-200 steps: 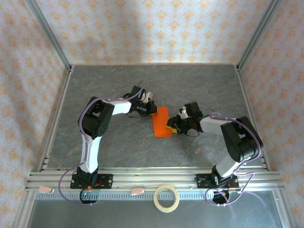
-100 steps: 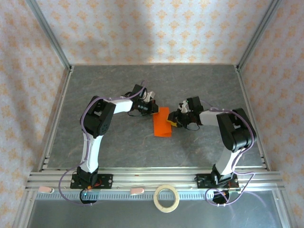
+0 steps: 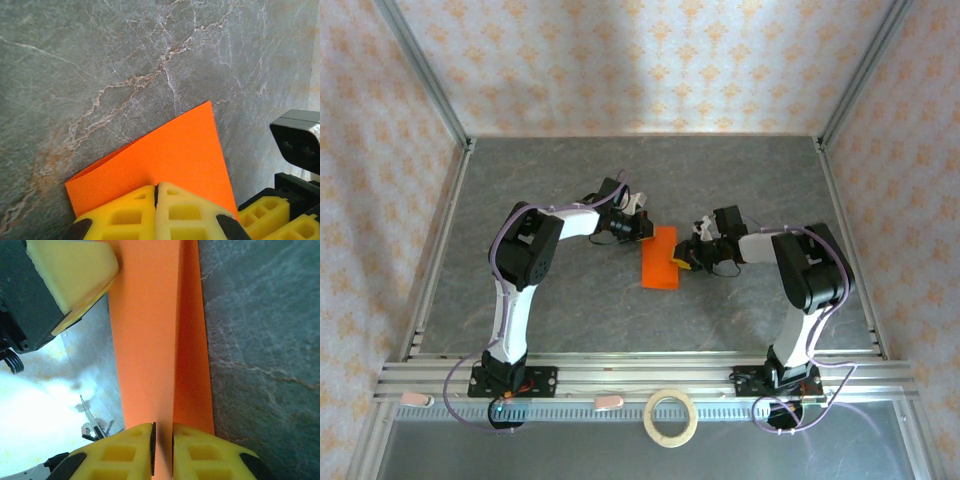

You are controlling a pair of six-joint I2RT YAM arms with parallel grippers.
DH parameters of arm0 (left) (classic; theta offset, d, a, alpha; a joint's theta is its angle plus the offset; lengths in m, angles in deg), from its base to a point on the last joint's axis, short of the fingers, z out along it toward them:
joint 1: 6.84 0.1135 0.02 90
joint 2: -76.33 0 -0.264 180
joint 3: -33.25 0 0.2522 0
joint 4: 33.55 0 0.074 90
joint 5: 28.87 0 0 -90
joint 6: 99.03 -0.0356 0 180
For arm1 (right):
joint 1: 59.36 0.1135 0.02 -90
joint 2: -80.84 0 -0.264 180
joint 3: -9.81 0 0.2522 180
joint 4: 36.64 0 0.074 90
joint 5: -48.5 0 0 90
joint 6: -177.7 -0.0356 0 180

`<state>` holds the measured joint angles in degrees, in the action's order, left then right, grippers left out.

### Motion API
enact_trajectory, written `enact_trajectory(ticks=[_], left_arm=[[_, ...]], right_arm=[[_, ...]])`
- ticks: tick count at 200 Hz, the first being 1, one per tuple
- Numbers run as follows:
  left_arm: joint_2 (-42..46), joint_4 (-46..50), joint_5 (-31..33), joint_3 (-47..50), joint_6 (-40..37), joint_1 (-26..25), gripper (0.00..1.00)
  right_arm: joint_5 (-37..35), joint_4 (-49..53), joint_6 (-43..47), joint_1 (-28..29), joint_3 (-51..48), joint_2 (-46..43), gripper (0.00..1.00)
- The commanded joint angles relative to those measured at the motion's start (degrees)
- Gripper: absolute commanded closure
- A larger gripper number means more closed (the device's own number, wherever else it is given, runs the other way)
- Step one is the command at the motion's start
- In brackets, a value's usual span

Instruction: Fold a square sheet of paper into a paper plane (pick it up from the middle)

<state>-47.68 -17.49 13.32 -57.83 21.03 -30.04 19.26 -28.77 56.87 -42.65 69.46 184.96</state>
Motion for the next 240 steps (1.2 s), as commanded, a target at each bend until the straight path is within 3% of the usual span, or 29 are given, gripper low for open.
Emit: enact_trajectory(ticks=[1, 39, 91, 103, 132, 171, 200, 240], left_arm=[[-1.6, 2.4, 0.4, -1.1, -0.7, 0.0, 1.0], [-1.3, 2.4, 0.6, -1.0, -0.6, -0.1, 1.0], [0.6, 0.9, 0.7, 0.0, 0.1, 0.0, 1.0], [2.0, 0.2, 0.8, 0.1, 0.0, 0.0, 0.95], [9.2, -6.2, 1.9, 3.5, 0.4, 0.0, 0.71], [21.1, -13.3, 5.6, 12.8, -3.3, -1.0, 0.61], [30.7, -17.0, 14.0, 22.6, -10.6, -5.6, 0.58], [39.1, -17.2, 25.0, 30.7, -20.0, -15.7, 0.54]], right_arm=[[1.5, -2.3, -0.4, 0.0, 0.8, 0.7, 0.85], [2.1, -6.1, -3.6, 0.0, -0.2, 0.7, 0.83], [1.0, -7.5, -5.5, -0.1, -1.1, 0.6, 0.94], [0.4, -7.2, -5.4, -0.1, -1.2, 0.4, 0.96], [-1.9, -6.6, -5.9, 0.0, -1.7, -0.8, 0.99], [-4.7, -10.2, -10.3, 0.0, -4.1, -3.6, 0.98], [-8.4, -12.1, -12.4, 0.0, -5.2, -5.1, 0.98], [-7.5, -15.8, -16.0, -0.1, -5.7, -4.7, 0.97]])
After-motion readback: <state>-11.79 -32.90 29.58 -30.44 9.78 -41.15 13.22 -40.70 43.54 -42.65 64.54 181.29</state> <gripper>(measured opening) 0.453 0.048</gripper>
